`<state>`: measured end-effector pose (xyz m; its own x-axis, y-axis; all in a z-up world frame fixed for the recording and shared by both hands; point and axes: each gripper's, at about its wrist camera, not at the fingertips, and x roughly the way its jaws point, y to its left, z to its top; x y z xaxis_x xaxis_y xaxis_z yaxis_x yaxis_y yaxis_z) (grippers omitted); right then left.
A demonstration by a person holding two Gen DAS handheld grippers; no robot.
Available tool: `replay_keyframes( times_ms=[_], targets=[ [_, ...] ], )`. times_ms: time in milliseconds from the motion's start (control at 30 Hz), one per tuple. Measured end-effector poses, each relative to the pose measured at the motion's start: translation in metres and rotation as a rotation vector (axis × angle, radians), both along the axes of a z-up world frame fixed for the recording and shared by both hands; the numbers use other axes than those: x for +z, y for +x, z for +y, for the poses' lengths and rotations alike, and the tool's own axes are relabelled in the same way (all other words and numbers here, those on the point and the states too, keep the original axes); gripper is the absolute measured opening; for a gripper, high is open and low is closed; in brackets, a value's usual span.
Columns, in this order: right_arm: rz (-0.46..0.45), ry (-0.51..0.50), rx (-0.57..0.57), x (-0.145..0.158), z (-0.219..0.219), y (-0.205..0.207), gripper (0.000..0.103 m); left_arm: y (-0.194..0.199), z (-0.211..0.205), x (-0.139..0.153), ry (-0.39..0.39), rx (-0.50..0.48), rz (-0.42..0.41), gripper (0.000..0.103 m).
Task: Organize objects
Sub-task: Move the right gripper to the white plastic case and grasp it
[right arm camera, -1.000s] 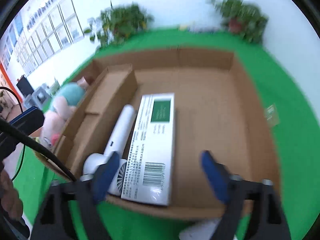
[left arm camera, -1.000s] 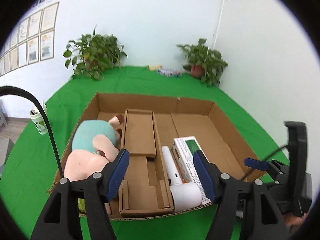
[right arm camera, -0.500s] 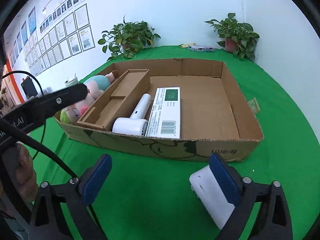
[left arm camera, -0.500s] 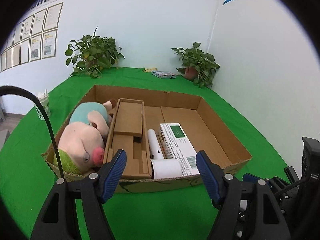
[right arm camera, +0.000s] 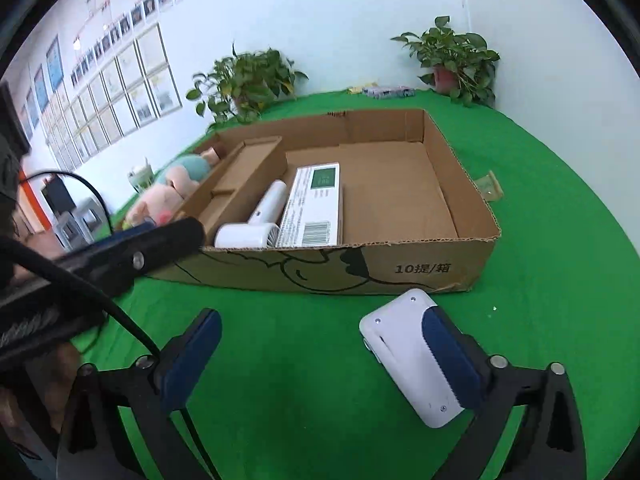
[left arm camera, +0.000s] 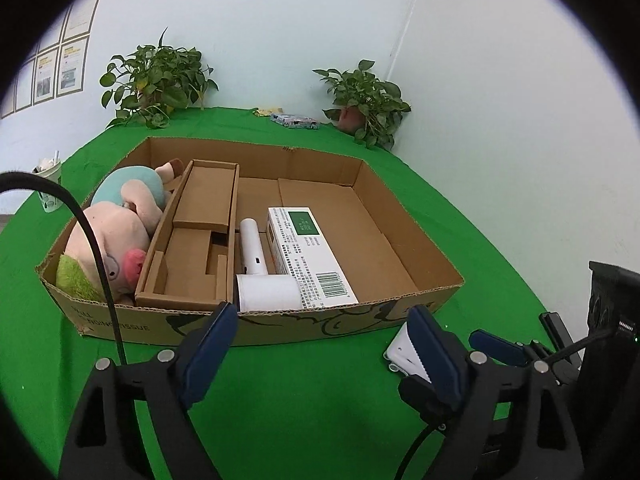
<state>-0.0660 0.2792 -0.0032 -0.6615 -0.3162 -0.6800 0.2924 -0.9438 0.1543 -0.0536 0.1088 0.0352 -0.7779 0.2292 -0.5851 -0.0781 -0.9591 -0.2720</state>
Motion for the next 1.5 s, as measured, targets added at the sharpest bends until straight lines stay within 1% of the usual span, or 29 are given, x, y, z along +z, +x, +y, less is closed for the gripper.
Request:
replay_keyframes(
  times_ms=[67, 167, 267, 333, 433, 533, 600, 667, 700, 733, 800, 833, 867, 933, 967, 1033, 1067, 1200, 1233, 1267, 1300, 1367, 1500],
  targets=[
    [0.003, 0.017, 0.009, -0.002, 0.006, -0.001, 0.102, -0.005, 0.001, -0.005, 0.002, -0.004, -0.034, 0.086],
    [0.000, 0.024, 0.045, -0.006, 0.019, 0.000, 0.102, -0.009, 0.002, -0.013, 0.025, -0.022, -0.067, 0.087],
    [-0.055, 0.039, 0.082, -0.019, 0.035, -0.005, 0.102, -0.013, 0.002, -0.025, 0.040, -0.041, -0.111, 0.086],
    [-0.109, 0.094, 0.102, -0.033, 0.042, -0.012, 0.102, -0.017, 0.004, -0.034, 0.071, -0.064, -0.152, 0.086],
    [-0.152, 0.161, 0.139, -0.050, 0.043, -0.021, 0.102, -0.020, 0.009, -0.045, 0.127, -0.110, -0.195, 0.086],
    [-0.161, 0.152, 0.156, -0.059, 0.042, -0.026, 0.101, -0.019, 0.014, -0.051, 0.150, -0.133, -0.215, 0.086],
    [-0.146, 0.175, 0.150, -0.061, 0.041, -0.025, 0.094, -0.018, 0.014, -0.055, 0.162, -0.138, -0.230, 0.086],
    [-0.144, 0.212, 0.142, -0.062, 0.036, -0.021, 0.081, -0.016, 0.013, -0.059, 0.171, -0.137, -0.246, 0.086],
    [-0.147, 0.219, 0.157, -0.059, 0.031, -0.017, 0.078, -0.015, 0.012, -0.061, 0.175, -0.136, -0.251, 0.086],
    [-0.152, 0.207, 0.193, -0.058, 0.026, -0.010, 0.075, -0.014, 0.010, -0.062, 0.181, -0.137, -0.255, 0.086],
    [-0.149, 0.145, 0.296, -0.050, 0.016, 0.006, 0.074, -0.012, 0.007, -0.064, 0.196, -0.145, -0.265, 0.086],
    [-0.137, 0.129, 0.325, -0.047, 0.012, 0.013, 0.078, -0.012, 0.005, -0.066, 0.201, -0.151, -0.273, 0.086],
    [-0.122, 0.135, 0.316, -0.047, 0.010, 0.016, 0.089, -0.013, 0.005, -0.067, 0.204, -0.156, -0.280, 0.086],
    [-0.101, 0.144, 0.254, -0.048, 0.014, 0.012, 0.103, -0.015, 0.005, -0.069, 0.215, -0.168, -0.300, 0.086],
    [-0.121, 0.132, 0.209, -0.051, 0.020, 0.005, 0.102, -0.016, 0.006, -0.070, 0.227, -0.183, -0.309, 0.086],
    [-0.199, 0.086, 0.136, -0.059, 0.029, -0.010, 0.102, -0.019, 0.009, -0.070, 0.248, -0.213, -0.316, 0.086],
    [-0.222, 0.064, 0.119, -0.061, 0.033, -0.016, 0.102, -0.023, 0.011, -0.070, 0.258, -0.225, -0.317, 0.086],
    [-0.230, 0.078, 0.107, -0.068, 0.026, -0.025, 0.102, -0.037, 0.017, -0.076, 0.308, -0.248, -0.337, 0.086],
    [-0.243, 0.075, 0.116, -0.071, 0.022, -0.026, 0.095, -0.039, 0.019, -0.078, 0.317, -0.255, -0.344, 0.086],
    [-0.249, 0.080, 0.120, -0.073, 0.019, -0.026, 0.078, -0.040, 0.021, -0.079, 0.319, -0.260, -0.349, 0.086],
    [-0.252, 0.087, 0.126, -0.075, 0.016, -0.023, 0.072, -0.040, 0.022, -0.080, 0.320, -0.265, -0.354, 0.086],
    [-0.233, 0.108, 0.111, -0.074, 0.015, -0.014, 0.069, -0.036, 0.024, -0.081, 0.322, -0.281, -0.355, 0.086],
    [-0.241, 0.063, 0.107, -0.072, 0.023, 0.011, 0.067, -0.030, 0.029, -0.083, 0.293, -0.287, -0.359, 0.086]
  ],
)
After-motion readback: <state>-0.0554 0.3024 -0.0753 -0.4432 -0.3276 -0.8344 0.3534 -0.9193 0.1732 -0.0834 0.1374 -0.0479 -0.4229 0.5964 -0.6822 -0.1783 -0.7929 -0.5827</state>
